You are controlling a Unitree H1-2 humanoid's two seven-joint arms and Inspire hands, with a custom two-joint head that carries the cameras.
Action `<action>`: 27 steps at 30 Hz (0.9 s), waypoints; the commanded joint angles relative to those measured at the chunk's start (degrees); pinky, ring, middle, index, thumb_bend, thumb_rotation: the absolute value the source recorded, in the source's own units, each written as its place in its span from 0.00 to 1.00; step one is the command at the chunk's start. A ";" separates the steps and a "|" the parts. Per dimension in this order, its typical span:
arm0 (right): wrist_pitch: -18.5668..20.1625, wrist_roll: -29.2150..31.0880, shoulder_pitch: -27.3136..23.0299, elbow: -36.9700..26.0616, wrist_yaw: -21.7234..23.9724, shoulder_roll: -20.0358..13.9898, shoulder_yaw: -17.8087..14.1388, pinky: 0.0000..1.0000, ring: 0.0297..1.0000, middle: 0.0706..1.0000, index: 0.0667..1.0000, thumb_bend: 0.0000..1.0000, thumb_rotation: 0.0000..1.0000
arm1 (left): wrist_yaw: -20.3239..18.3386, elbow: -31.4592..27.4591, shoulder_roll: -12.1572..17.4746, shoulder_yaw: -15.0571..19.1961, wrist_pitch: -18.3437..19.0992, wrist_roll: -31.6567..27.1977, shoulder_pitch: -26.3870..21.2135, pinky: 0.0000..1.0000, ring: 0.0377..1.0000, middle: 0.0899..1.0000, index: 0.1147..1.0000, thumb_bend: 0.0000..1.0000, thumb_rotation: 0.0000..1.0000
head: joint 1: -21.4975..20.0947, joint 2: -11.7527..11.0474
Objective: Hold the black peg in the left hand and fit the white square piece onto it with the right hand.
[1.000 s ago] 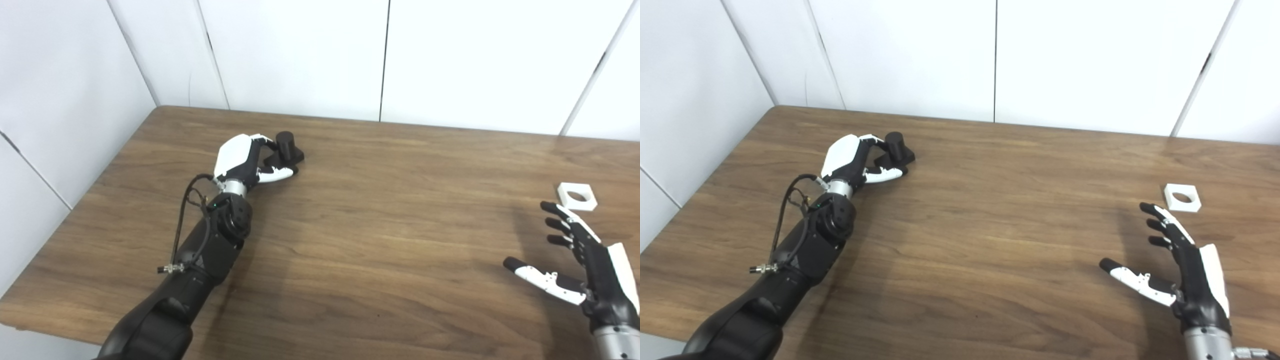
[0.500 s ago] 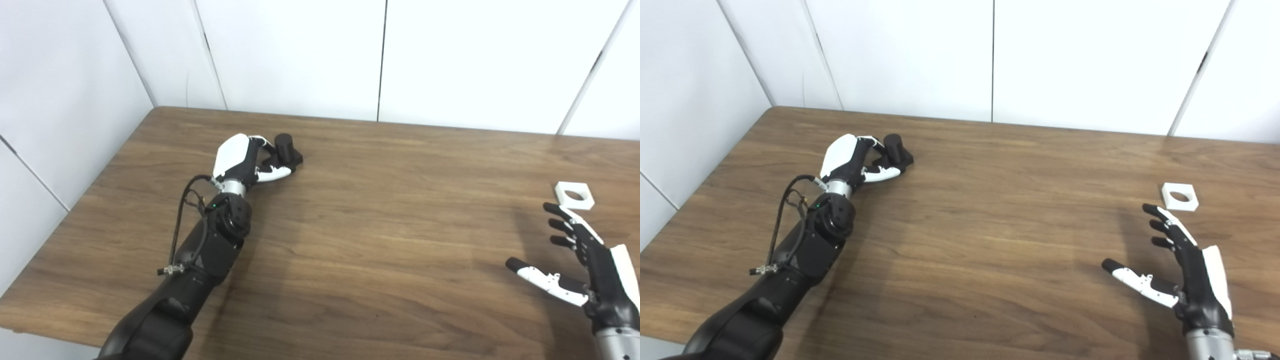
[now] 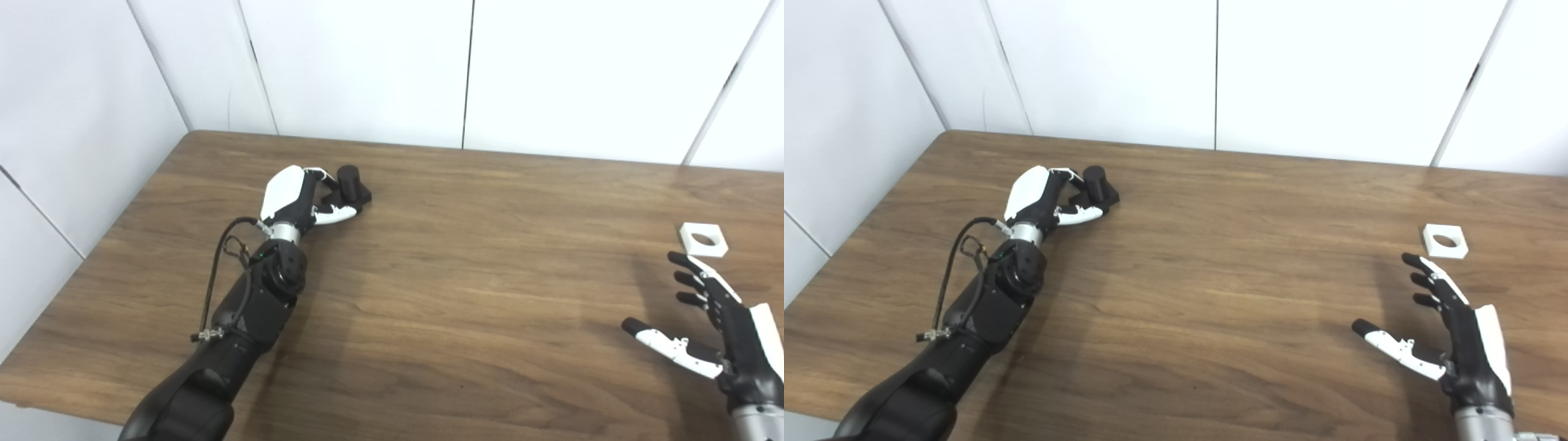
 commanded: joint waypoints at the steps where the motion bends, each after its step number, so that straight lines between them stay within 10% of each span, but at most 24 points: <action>1: -1.45 0.18 -1.19 -1.66 -0.66 -0.19 -0.50 0.77 0.84 0.89 0.82 0.70 0.29 | -1.94 -1.60 1.03 -0.70 -1.62 -0.31 -0.14 0.94 0.88 0.83 0.43 0.52 0.10 | 0.02 0.06; 27: -0.66 -0.21 -1.44 -1.91 -0.42 0.06 -0.24 0.76 0.84 0.89 0.82 0.70 0.31 | -15.06 -8.40 3.93 -2.98 -8.92 -5.11 1.97 1.00 0.98 0.89 0.43 0.51 0.08 | 0.04 0.46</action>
